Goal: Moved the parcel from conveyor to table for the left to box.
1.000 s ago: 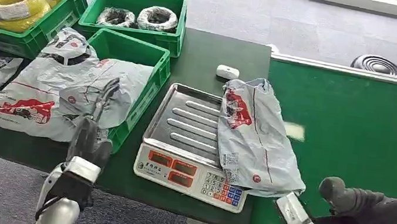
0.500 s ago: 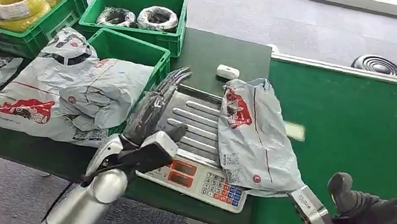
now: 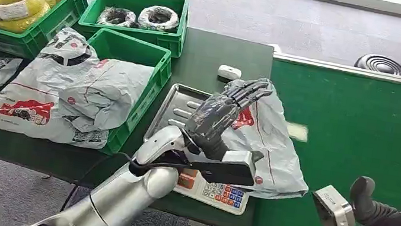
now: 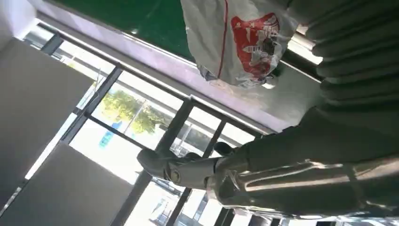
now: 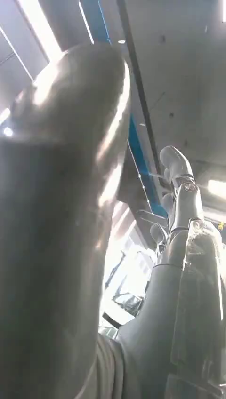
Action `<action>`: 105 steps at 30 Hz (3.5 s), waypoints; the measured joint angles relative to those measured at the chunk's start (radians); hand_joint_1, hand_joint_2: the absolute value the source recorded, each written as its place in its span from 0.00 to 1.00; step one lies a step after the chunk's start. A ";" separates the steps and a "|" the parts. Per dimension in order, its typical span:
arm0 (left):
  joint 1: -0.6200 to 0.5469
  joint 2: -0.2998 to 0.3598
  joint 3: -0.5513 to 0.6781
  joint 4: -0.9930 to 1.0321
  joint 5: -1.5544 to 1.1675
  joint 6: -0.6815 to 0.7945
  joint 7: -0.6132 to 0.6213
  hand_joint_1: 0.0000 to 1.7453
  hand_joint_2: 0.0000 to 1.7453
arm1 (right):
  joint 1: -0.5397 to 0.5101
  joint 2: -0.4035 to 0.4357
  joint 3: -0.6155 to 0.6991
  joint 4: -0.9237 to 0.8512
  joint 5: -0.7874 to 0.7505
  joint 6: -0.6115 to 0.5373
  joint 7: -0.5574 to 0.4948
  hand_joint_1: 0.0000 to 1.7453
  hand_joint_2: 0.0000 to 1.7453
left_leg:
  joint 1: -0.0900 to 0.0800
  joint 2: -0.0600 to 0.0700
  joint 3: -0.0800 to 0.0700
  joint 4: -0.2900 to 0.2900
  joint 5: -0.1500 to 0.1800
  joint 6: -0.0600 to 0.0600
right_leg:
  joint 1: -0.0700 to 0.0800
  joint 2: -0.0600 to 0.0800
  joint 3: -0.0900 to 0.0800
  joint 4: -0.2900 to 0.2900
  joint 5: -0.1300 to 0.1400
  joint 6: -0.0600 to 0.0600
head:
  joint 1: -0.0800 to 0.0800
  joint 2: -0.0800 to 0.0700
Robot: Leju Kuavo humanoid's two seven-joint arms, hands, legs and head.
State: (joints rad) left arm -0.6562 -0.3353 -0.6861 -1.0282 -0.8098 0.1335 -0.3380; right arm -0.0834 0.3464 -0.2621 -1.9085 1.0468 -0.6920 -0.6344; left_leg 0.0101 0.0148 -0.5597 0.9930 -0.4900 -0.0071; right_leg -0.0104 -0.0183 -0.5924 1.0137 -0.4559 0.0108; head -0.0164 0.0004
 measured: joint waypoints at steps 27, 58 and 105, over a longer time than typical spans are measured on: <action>-0.075 -0.028 -0.113 0.147 -0.019 0.008 0.026 0.00 1.00 | 0.015 0.000 -0.043 0.000 -0.017 0.000 -0.001 0.00 0.00 | 0.000 0.001 0.000 0.000 0.000 0.000 | 0.000 0.000 0.000 0.000 0.000 0.000 | 0.000 0.000; -0.077 -0.028 -0.125 0.149 -0.019 0.008 0.026 0.00 1.00 | 0.015 0.000 -0.048 0.000 -0.016 0.000 -0.001 0.00 0.00 | 0.000 0.001 0.000 0.000 0.000 0.000 | 0.000 0.000 0.000 0.000 0.000 0.000 | 0.000 0.000; -0.089 0.004 -0.121 0.362 -0.116 0.075 0.094 0.00 1.00 | 0.007 0.000 -0.016 0.015 0.026 0.000 0.034 0.00 0.00 | 0.000 0.002 0.000 0.000 0.001 0.000 | 0.000 0.000 0.000 0.000 0.000 0.000 | 0.000 0.000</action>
State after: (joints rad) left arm -0.7449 -0.3311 -0.8076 -0.6663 -0.9253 0.2085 -0.2443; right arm -0.0762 0.3464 -0.2785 -1.8940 1.0724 -0.6920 -0.6000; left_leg 0.0102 0.0164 -0.5596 0.9927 -0.4889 -0.0067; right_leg -0.0104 -0.0179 -0.5919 1.0139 -0.4556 0.0105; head -0.0168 0.0004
